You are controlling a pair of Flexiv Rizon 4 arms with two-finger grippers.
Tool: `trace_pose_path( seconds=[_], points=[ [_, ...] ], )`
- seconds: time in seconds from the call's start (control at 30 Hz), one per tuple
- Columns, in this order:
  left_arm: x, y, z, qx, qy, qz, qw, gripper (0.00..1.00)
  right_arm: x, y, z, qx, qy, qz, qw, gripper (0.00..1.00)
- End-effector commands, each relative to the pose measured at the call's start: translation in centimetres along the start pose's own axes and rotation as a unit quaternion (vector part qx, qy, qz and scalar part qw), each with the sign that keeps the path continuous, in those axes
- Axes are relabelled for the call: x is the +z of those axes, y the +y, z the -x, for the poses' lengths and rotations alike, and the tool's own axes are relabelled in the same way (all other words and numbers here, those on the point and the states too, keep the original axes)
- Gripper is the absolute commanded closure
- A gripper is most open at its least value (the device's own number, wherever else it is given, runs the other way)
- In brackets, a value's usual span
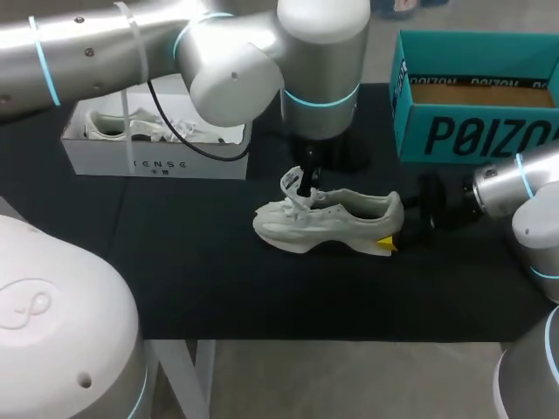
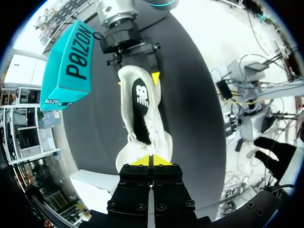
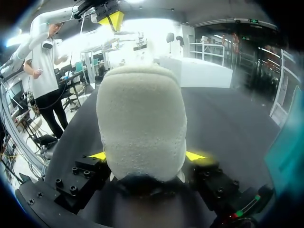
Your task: Take the shoe out of the shoebox, open the shoe tongue, remove and reinsert the insole, then place the shoe into the shoebox
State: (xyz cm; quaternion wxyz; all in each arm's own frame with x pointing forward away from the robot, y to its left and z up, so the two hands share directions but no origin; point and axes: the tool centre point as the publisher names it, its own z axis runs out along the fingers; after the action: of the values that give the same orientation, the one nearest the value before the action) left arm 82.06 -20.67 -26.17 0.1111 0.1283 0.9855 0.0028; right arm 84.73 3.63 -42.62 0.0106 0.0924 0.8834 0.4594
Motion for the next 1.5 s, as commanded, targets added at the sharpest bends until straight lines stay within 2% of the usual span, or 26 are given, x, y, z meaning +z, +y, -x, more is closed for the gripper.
trace_pose_path(
  seconds=[0.03, 0.2, 0.3, 0.47, 0.57, 0.97, 1.1, 1.3, 1.5],
  points=[
    [0.2, -0.2, 0.6, -0.038, -0.005, -0.029, 0.999, 1.0, 0.1, 0.0, 0.1, 0.0, 0.0, -0.001, 1.0, 1.0],
    [0.9, -1.7, 1.9, -0.082, -0.019, -0.074, 0.994, 1.0, 0.1, 0.0, 0.1, 0.0, 0.0, -0.001, 1.0, 1.0],
    [1.7, -2.6, 2.5, -0.082, -0.008, -0.083, 0.993, 1.0, 0.1, 0.0, 0.1, 0.0, 0.0, -0.001, 1.0, 1.0],
    [3.3, -4.0, 3.1, -0.082, 0.002, -0.08, 0.993, 1.0, 0.1, 0.0, 0.1, 0.0, 0.0, -0.001, 1.0, 1.0],
    [4.4, -4.9, 3.2, -0.084, 0.005, -0.064, 0.994, 1.0, 0.1, 0.0, 0.1, 0.0, 0.0, -0.001, 1.0, 1.0],
    [7.9, -8.8, 2.9, -0.041, 0.01, -0.067, 0.997, 1.0, 0.1, 0.0, 0.1, 0.0, 0.0, -0.001, 1.0, 1.0],
    [8.7, -9.0, 3.2, -0.045, 0.012, -0.071, 0.996, 1.0, 0.1, 0.0, 0.1, 0.0, 0.0, -0.001, 1.0, 1.0],
    [10.9, -8.7, 3.3, -0.033, 0.044, -0.068, 0.996, 1.0, 0.1, 0.0, 0.1, 0.0, 0.0, -0.001, 1.0, 1.0],
    [11.6, -7.8, 2.4, -0.027, 0.058, -0.064, 0.996, 1.0, 0.1, 0.0, 0.1, 0.0, 0.0, -0.001, 1.0, 1.0]
  ],
)
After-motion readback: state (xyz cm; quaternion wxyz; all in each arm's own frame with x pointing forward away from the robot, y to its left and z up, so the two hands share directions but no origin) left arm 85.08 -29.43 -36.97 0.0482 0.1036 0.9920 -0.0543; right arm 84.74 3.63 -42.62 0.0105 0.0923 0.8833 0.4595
